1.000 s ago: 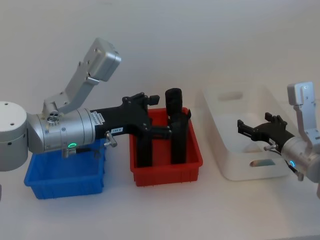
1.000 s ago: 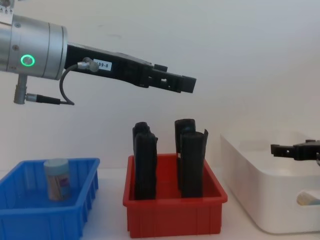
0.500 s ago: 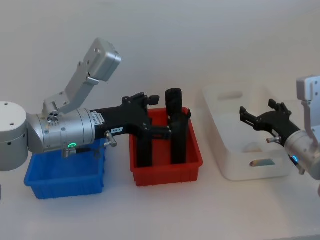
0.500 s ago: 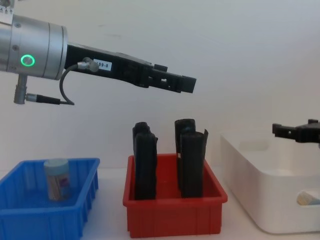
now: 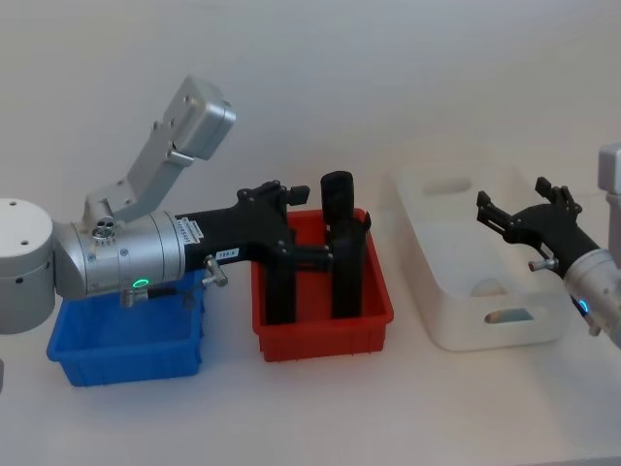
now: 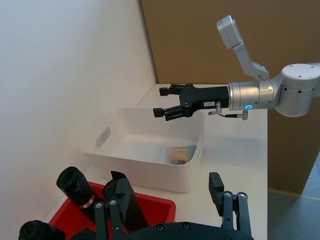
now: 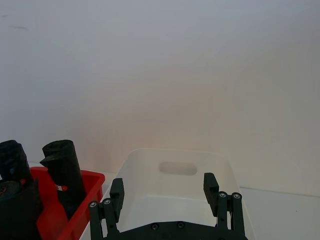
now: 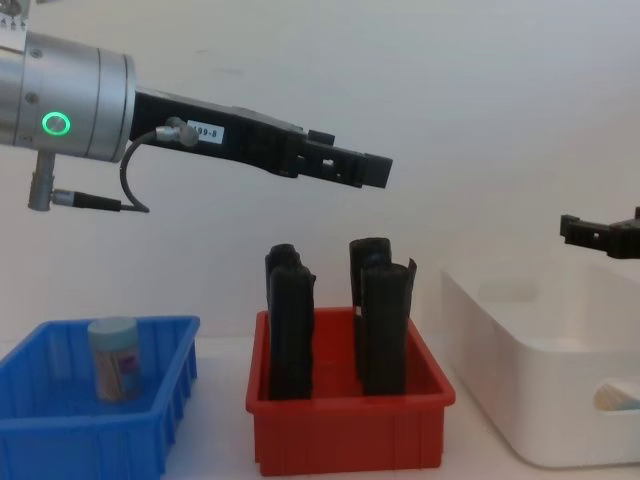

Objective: Pick the cotton swabs from the blue box and place them into the white box.

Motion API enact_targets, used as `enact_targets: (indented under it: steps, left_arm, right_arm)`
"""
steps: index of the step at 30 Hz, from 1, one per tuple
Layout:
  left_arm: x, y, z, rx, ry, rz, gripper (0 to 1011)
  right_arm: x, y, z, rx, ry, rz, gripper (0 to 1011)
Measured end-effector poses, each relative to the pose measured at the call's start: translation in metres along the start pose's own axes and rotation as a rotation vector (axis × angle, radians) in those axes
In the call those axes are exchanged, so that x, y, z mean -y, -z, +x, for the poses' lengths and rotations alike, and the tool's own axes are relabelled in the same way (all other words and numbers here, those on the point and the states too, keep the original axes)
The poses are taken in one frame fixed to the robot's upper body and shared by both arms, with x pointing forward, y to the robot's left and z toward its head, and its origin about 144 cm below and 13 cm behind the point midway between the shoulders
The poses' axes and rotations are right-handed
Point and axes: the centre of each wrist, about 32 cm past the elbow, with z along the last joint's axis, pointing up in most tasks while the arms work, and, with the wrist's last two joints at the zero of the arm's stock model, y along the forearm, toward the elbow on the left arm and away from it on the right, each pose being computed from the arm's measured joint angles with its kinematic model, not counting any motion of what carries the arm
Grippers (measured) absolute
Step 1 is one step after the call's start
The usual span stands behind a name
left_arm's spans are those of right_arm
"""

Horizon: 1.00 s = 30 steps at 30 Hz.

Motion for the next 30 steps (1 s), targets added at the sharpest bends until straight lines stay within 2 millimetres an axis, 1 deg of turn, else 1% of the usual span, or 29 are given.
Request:
enact_targets:
  steps: [8,30]
  left_arm:
    - [0.003,0.008,-0.007,0.007,-0.044,-0.004,1004]
    - [0.017,0.046,-0.045,0.032,-0.267,-0.04,1004]
  right_arm:
    - [0.011,0.002,-0.006,0.005,-0.007,0.0,1002]
    - [0.066,0.004,-0.04,0.012,-0.042,0.0,1001]
